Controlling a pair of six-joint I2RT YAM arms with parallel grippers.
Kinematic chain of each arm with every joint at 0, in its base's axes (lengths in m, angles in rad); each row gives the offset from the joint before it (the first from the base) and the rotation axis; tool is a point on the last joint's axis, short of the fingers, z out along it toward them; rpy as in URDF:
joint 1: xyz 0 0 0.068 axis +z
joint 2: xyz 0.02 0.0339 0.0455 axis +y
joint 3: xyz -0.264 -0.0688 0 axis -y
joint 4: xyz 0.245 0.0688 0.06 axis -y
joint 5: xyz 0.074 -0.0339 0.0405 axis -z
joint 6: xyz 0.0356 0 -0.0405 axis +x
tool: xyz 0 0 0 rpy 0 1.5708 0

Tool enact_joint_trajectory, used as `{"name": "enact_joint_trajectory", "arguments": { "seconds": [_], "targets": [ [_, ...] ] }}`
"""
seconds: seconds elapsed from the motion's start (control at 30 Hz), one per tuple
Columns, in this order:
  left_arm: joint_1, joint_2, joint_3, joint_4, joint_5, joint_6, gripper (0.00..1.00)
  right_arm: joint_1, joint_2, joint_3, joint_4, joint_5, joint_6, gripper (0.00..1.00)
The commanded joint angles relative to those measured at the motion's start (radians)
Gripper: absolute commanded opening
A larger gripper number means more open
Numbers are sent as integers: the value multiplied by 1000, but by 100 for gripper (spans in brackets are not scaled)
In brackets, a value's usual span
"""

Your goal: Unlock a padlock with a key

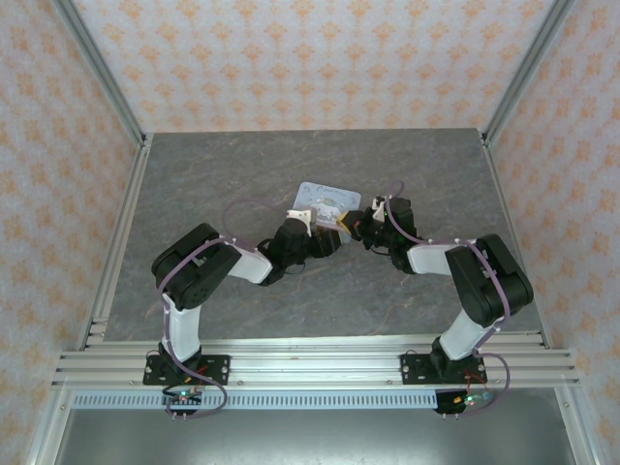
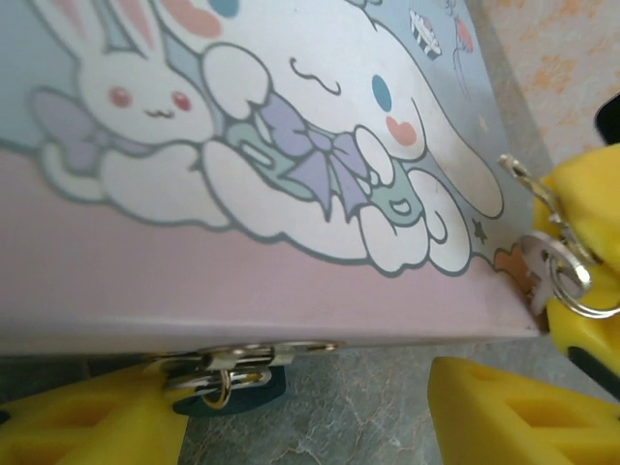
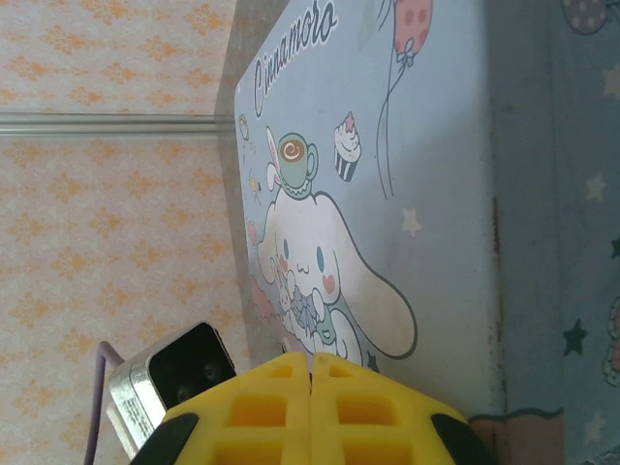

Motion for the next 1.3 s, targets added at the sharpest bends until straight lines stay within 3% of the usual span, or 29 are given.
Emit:
{"name": "enact_joint_trajectory", "arguments": {
  "seconds": [0.0, 0.4, 0.97, 1.27],
  "targets": [
    [7, 42, -25, 144, 76, -107, 66, -3, 15, 11, -4, 2, -10, 0],
    [-4, -23, -62, 204, 105, -150, 65, -4, 15, 11, -2, 2, -9, 0],
    [-14, -13, -89, 204, -29, -199, 63, -8, 40, 3, 31, 0, 2, 0],
    [-24, 2, -103, 313, -56, -263, 62, -8, 47, 5, 36, -3, 6, 0]
  ]
}}
